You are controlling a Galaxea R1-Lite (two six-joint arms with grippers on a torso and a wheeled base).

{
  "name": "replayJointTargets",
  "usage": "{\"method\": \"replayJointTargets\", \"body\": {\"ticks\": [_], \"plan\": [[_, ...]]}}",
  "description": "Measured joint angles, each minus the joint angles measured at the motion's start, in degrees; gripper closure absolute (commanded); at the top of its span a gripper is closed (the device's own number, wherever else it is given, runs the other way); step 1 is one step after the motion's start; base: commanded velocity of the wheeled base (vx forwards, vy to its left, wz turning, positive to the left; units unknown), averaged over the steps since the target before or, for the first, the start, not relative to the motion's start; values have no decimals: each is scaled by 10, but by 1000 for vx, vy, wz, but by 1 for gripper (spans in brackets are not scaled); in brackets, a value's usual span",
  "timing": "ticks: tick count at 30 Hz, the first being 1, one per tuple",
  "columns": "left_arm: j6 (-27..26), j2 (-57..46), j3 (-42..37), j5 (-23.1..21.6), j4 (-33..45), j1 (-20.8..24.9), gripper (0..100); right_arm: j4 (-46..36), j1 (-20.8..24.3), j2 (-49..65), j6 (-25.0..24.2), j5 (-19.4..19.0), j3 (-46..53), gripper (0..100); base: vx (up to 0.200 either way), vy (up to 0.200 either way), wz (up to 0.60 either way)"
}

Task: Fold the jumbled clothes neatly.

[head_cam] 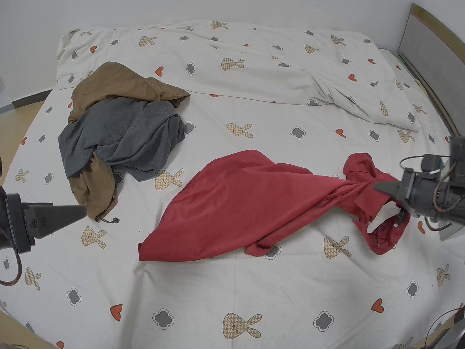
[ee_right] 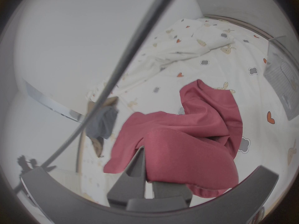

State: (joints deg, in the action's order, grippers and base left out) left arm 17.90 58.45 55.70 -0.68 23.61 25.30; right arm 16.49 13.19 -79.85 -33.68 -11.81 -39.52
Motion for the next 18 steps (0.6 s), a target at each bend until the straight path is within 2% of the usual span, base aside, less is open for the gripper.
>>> {"method": "replayJointTargets", "body": {"ticks": [2,4,7,13,18], "plan": [[0,1,-2,0,-1,0,0,-16,-21,41,-17,-47,0,100,0,0,0],[0,5,-6,0,-9,0,0,-37,-44,92,-44,-120,-5,100,0,0,0],[0,12,-14,0,-27,0,0,-62,-66,151,-74,-176,-18,100,0,0,0],[1,58,-40,-4,-90,4,0,-94,-94,249,-112,-219,-54,100,0,0,0],[2,96,-36,-5,-104,42,0,-98,-99,294,-121,-269,-63,100,0,0,0]]}}
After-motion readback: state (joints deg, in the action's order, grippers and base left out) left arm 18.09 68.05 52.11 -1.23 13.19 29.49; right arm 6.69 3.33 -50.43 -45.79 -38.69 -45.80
